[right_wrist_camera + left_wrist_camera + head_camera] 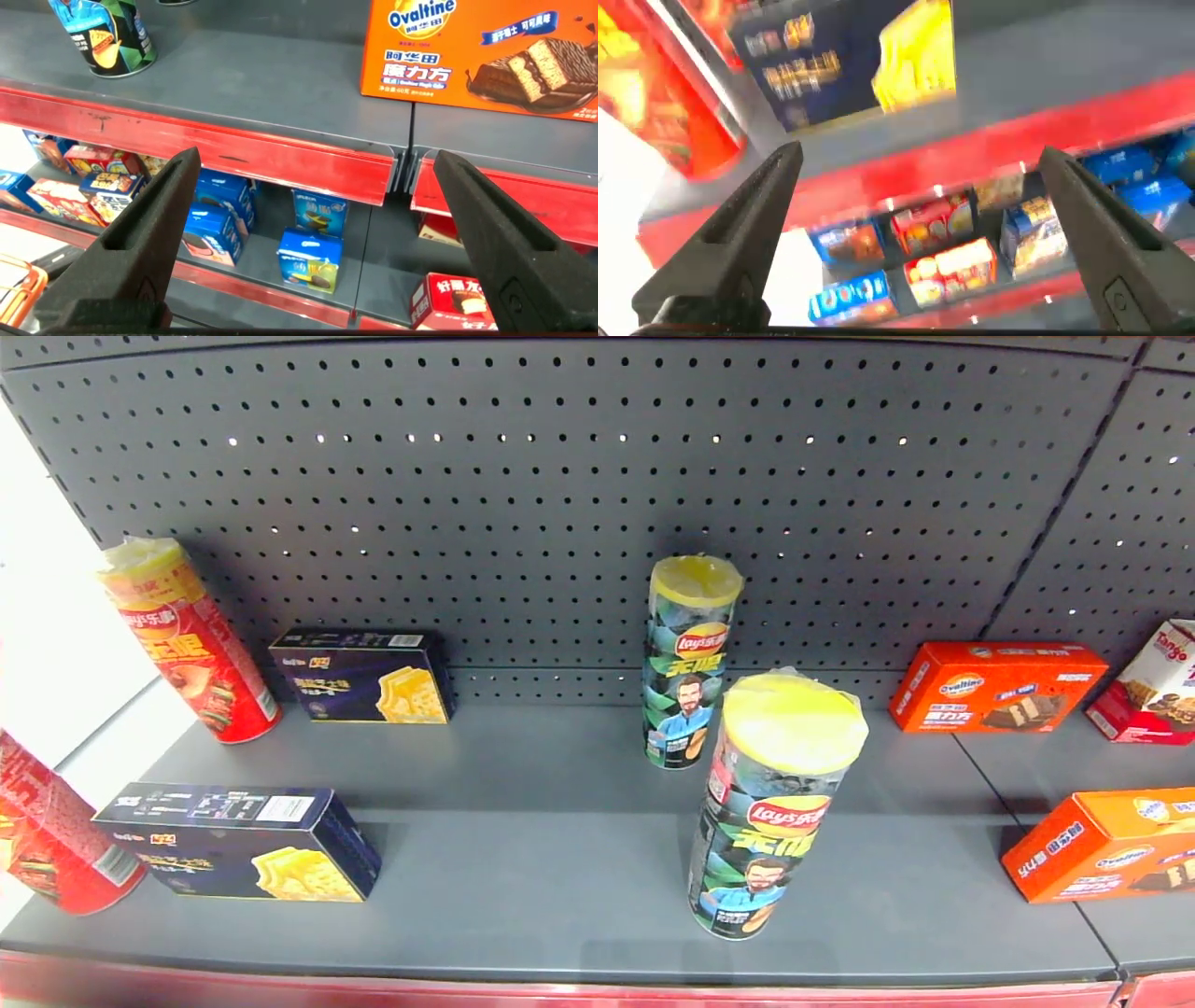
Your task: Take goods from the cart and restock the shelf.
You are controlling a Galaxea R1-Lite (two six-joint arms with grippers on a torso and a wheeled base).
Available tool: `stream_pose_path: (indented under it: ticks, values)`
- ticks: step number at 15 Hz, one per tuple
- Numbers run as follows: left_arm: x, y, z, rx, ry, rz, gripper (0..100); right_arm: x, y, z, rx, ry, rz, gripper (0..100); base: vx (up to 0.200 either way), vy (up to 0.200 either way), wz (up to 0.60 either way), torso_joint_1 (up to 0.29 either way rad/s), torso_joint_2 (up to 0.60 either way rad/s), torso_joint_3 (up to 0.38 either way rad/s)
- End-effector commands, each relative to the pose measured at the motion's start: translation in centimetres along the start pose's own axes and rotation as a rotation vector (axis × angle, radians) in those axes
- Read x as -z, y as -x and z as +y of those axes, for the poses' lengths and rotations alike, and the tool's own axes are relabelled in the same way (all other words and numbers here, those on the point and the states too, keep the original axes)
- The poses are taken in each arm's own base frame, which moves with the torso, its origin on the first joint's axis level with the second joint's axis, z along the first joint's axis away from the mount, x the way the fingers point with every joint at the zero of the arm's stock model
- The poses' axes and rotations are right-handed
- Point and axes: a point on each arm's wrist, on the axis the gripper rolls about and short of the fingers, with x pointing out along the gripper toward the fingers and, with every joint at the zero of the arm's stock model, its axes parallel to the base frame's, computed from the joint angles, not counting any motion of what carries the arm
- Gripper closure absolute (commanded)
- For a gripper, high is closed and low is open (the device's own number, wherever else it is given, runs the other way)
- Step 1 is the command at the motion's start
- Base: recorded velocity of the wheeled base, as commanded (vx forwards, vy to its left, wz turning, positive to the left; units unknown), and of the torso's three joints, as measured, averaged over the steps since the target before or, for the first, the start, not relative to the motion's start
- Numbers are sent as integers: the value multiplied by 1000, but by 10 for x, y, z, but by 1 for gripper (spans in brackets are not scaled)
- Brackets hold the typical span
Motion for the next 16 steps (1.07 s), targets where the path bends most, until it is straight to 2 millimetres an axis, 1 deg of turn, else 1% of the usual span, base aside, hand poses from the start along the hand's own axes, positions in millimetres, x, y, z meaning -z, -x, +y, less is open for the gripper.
stream_pose_path:
  ticks: [1, 6, 8, 9, 10, 11, 13, 14, 15, 16]
  values:
    - [1, 3, -1, -7, -5, -32, 0, 0, 0, 0, 0, 0, 1, 0, 0, 0, 0, 0, 0, 0]
    - [2, 3, -1, -8, 0, -30, 0, 0, 0, 0, 0, 0, 1, 0, 0, 0, 0, 0, 0, 0]
    - [2, 3, 1, -76, 7, -17, 0, 0, 0, 0, 0, 0, 1, 0, 0, 0, 0, 0, 0, 0]
    - [4, 3, 4, -255, 97, 23, 0, 0, 0, 0, 0, 0, 1, 0, 0, 0, 0, 0, 0, 0]
    - [5, 4, 5, -288, 222, 14, 0, 0, 0, 0, 0, 0, 1, 0, 0, 0, 0, 0, 0, 0]
    - [5, 4, 5, -286, 271, 5, 0, 0, 0, 0, 0, 0, 1, 0, 0, 0, 0, 0, 0, 0]
    - [5, 3, 4, -250, 230, 8, 0, 0, 0, 0, 0, 0, 1, 0, 0, 0, 0, 0, 0, 0]
    - [7, 3, 2, -192, 174, 36, 0, 0, 0, 0, 0, 0, 1, 0, 0, 0, 0, 0, 0, 0]
    - [10, 3, -1, -83, 93, 59, 0, 0, 0, 0, 0, 0, 1, 0, 0, 0, 0, 0, 0, 0]
    - [8, 3, -2, -10, 49, 36, 0, 0, 0, 0, 0, 0, 1, 0, 0, 0, 0, 0, 0, 0]
